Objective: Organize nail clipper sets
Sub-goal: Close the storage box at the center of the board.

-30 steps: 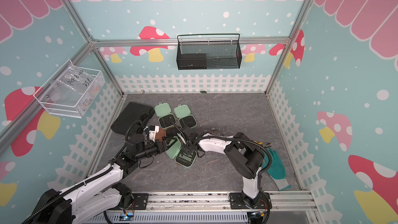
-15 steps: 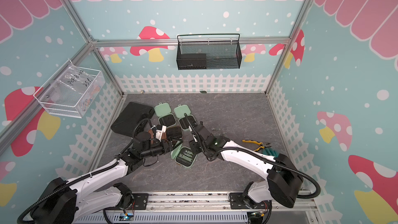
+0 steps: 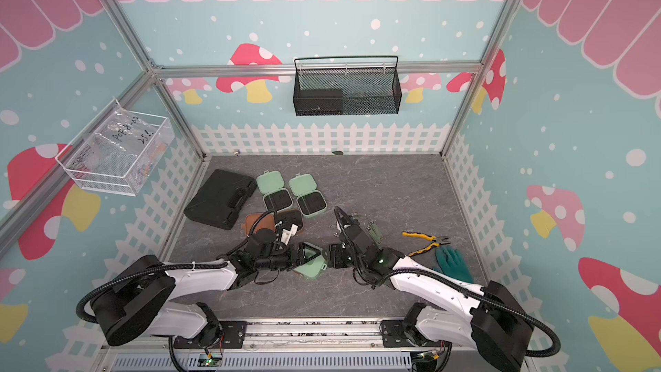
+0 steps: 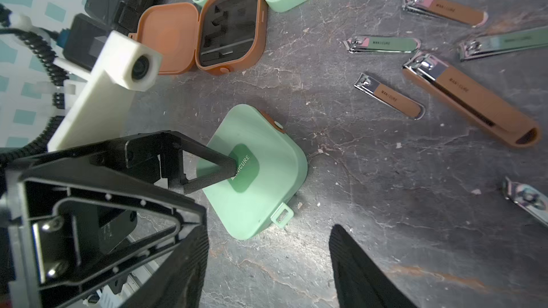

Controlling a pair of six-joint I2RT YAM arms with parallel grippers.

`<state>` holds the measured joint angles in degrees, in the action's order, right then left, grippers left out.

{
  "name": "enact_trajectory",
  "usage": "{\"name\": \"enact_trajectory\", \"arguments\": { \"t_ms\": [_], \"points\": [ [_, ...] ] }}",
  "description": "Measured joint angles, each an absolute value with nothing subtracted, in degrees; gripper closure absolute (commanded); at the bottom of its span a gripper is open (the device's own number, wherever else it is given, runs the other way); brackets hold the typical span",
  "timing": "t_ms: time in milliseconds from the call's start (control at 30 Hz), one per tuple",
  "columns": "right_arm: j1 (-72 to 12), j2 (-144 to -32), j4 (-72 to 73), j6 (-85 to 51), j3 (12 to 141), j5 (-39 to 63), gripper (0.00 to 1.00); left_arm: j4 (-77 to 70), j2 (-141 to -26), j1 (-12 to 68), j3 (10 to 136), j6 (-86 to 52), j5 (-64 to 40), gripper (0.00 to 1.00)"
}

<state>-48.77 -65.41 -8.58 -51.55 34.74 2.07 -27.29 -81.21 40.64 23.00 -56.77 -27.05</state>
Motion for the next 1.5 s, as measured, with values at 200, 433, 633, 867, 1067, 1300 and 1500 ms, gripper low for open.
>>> {"name": "enact_trajectory", "arguments": {
  "t_ms": [200, 433, 633, 867, 1067, 1300, 1500],
  "points": [
    [-48.64, -72.97, -4.12, -53.58, 34.44, 4.71, 0.45, -22.9, -81.43, 40.64, 25.58, -55.46, -24.36, 0.07],
    [-48.6, -80.47, 0.84, -53.67, 34.33, 6.61, 0.55, -11.6, -77.87, 40.64, 28.38, -52.03, -18.09, 0.07],
    [-47.44, -85.97, 3.77, -52.75, 35.64, 8.51, 0.67, -0.16, -75.18, 40.64, 31.05, -48.64, -10.98, 0.07],
    [-46.19, -91.37, 6.85, -48.29, 39.77, 10.46, 0.76, 7.66, -78.19, 40.64, 32.18, -46.06, -5.98, 0.08],
    [-45.56, -96.6, 6.48, -41.63, 45.69, 11.97, 0.74, 8.01, -80.75, 40.64, 33.93, -45.56, -4.91, 0.11],
    [-45.41, -96.92, -0.47, -37.65, 49.1, 11.38, 0.63, 14.35, -84.75, 40.64, 38.96, -44.77, -3.14, 0.26],
    [-45.41, -93.38, -6.94, -36.64, 50.72, 10.52, 0.62, 21.67, -87.35, 40.62, 43.99, -44.75, -2.61, 0.31]
  ]
}}
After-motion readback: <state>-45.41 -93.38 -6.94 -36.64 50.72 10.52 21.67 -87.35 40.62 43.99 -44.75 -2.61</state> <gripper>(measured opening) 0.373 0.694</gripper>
